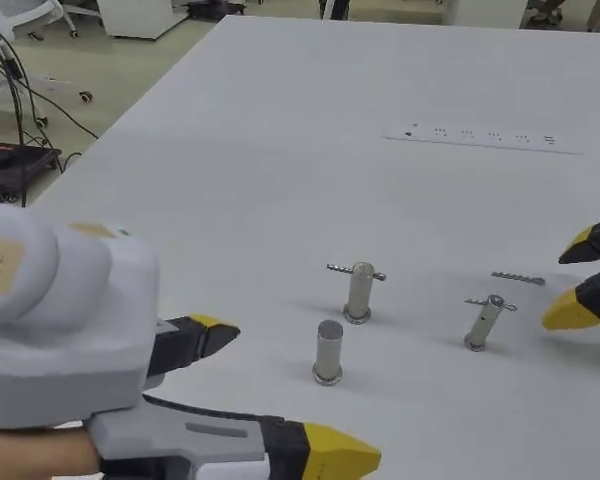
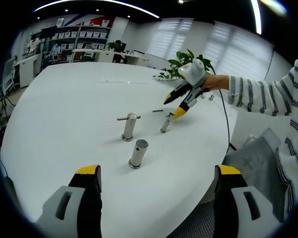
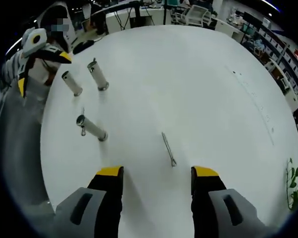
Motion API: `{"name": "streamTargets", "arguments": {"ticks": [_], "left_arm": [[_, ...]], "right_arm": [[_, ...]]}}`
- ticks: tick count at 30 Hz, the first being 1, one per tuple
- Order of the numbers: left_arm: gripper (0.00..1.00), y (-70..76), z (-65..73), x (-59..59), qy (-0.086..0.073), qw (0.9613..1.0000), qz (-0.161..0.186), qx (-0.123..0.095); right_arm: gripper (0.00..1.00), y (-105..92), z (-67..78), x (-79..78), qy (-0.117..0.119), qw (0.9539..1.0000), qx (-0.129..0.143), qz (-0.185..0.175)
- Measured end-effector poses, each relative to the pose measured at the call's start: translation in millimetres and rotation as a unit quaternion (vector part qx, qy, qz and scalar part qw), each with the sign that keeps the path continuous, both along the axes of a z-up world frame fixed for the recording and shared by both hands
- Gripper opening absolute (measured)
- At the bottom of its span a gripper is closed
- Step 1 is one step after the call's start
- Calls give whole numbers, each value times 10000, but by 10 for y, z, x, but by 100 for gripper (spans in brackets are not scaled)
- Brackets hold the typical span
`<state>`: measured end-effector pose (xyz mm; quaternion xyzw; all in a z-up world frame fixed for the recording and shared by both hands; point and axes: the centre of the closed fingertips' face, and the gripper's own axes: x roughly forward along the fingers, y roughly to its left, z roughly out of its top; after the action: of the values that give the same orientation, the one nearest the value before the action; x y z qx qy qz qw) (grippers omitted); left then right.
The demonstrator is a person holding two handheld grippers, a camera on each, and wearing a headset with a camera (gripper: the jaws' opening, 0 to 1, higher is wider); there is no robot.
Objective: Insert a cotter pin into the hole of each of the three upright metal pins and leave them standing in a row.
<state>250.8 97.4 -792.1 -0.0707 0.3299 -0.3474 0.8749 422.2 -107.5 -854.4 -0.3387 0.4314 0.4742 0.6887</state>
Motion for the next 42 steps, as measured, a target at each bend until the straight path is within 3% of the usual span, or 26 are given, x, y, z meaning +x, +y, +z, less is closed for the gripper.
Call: {"name": "streamTargets", "arguments": {"ticks": [7, 12, 14, 16, 18, 22, 27, 30, 34, 38, 42], "left_arm": [[94, 41, -13, 35, -8, 9999, 95, 69], [94, 59, -28, 18, -4, 9999, 76, 127], [94, 65, -29, 19, -6, 9999, 98, 131], [94, 72, -32, 17, -7, 9998, 112, 142], [94, 73, -33, 13, -10, 9998, 113, 140], [93, 66, -57, 4, 14, 9999, 116, 119], [94, 121, -64, 7, 26, 9997, 184, 158], [93, 161, -45, 9, 24, 9996, 233, 155], [93, 269, -36, 21, -57, 9987, 258, 428], [92, 342, 31, 42, -122, 9983, 334, 453], [92, 392, 67, 51, -175, 9979, 348, 522]], "right_arm": [[46, 69, -57, 132, -34, 10000, 20, 22], [37, 90, -107, 165, 24, 10000, -2, 23], [34, 102, -118, 146, 162, 9999, 30, 50], [28, 100, -121, 181, 78, 10000, 9, 32], [23, 132, -134, 124, 299, 9995, 101, 30], [19, 135, -132, 154, 215, 9997, 49, 45], [7, 155, -150, 171, 87, 9996, -242, 102], [6, 164, -158, 171, 31, 9990, -404, 177], [5, 164, -167, 178, -53, 9978, -645, 118], [4, 162, -170, 175, -215, 9942, -976, 393], [3, 167, -168, 191, -126, 9939, -1063, 280]]}}
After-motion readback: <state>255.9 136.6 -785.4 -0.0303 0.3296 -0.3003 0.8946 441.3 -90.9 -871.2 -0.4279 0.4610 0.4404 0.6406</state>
